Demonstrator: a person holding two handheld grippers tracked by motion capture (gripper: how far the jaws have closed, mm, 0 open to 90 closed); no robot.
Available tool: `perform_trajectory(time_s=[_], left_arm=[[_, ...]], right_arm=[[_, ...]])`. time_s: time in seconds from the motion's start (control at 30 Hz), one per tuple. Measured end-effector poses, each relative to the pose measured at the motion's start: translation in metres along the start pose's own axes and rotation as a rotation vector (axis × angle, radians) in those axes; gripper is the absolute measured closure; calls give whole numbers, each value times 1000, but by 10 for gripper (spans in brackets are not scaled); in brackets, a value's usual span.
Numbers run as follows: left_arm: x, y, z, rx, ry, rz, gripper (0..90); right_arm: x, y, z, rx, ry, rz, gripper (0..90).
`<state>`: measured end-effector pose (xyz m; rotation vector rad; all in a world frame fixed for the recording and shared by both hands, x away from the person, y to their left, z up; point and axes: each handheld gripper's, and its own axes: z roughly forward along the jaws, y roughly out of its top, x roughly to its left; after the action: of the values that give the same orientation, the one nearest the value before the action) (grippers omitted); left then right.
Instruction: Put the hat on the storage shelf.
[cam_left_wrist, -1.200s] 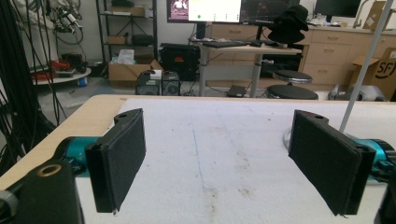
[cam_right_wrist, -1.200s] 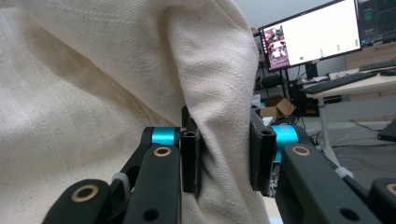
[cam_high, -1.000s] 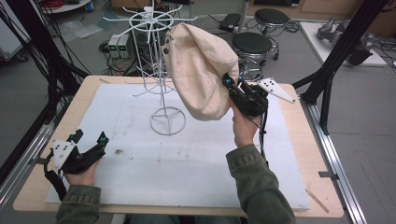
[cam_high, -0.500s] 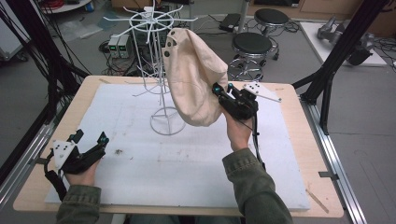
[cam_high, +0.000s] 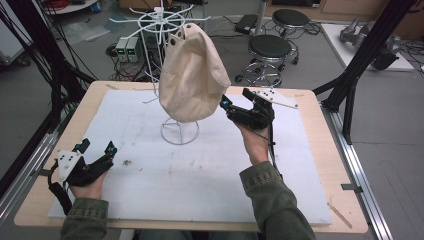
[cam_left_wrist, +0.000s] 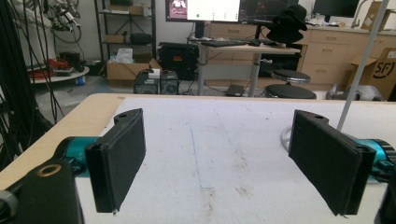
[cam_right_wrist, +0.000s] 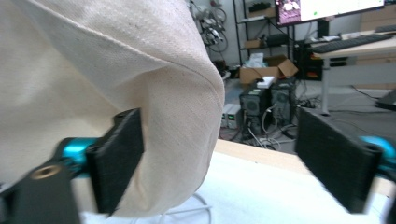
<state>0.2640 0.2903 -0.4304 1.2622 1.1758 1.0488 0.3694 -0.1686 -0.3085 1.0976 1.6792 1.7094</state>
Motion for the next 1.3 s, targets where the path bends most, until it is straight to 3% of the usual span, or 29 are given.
perform_trajectory(time_s=[0.27, 0.73, 1.13, 1.3], left_arm=[[1, 0, -1, -2, 2, -5, 191], [-1, 0, -1, -3, -2, -14, 191], [0, 0, -1, -3, -2, -13, 191], [-1, 0, -1, -4, 0, -12, 191]], right_arm=[[-2, -4, -7, -13, -11, -6, 108], [-9, -10, -42, -68, -77, -40, 109], [-15, -18, -60, -64, -118, -85, 109], [-20, -26, -73, -14, -156, -123, 108]])
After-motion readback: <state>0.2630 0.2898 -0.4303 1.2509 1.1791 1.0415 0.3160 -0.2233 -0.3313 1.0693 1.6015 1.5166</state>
